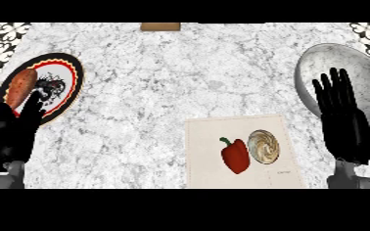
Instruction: Pick the bell pepper from the placemat and place it in the bowl
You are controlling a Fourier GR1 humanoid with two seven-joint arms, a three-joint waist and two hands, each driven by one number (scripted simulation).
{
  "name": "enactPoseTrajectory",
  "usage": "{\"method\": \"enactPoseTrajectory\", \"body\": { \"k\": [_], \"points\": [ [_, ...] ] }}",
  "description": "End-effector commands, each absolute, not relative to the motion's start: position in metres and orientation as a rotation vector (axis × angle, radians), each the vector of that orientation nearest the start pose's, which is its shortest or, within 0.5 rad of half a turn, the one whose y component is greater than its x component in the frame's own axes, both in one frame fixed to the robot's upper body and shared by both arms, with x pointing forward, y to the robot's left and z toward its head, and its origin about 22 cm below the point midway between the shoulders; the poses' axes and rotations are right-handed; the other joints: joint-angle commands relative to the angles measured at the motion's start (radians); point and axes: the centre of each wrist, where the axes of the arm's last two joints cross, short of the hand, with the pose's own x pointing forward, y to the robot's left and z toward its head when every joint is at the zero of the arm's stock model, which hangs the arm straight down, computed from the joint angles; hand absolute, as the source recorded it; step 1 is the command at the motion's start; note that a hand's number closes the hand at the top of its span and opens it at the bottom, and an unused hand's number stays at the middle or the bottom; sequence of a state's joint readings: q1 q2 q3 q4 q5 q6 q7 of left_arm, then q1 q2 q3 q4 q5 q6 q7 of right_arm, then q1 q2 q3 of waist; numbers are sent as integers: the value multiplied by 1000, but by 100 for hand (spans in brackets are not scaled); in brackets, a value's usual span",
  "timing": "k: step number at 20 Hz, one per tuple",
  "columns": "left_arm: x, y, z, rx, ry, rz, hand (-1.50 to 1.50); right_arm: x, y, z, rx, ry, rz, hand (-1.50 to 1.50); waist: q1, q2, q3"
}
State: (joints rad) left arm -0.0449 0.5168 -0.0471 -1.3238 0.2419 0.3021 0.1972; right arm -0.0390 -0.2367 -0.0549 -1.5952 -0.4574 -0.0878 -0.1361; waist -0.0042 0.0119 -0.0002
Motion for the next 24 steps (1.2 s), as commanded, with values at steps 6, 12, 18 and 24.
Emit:
{"method": "enactPoseTrajectory", "body": {
  "k": [6, 12, 18, 24],
  "points": [
    [282, 242, 50, -14, -1621, -316, 0, 246, -253, 61, -90, -1855, 122, 150, -36, -24, -8],
    [268, 219, 35, -175, -1591, -373, 0, 223, -207, 22, -323, -1757, 256, -150, 5, -13, -1],
    [252, 207, 19, -175, -1564, -385, 0, 234, -220, 39, -602, -1605, 700, -150, 14, -15, -4],
    [271, 205, 42, -164, -1594, -394, 0, 250, -216, 71, -773, -1222, 1053, -150, 21, -16, -7]
  ]
}}
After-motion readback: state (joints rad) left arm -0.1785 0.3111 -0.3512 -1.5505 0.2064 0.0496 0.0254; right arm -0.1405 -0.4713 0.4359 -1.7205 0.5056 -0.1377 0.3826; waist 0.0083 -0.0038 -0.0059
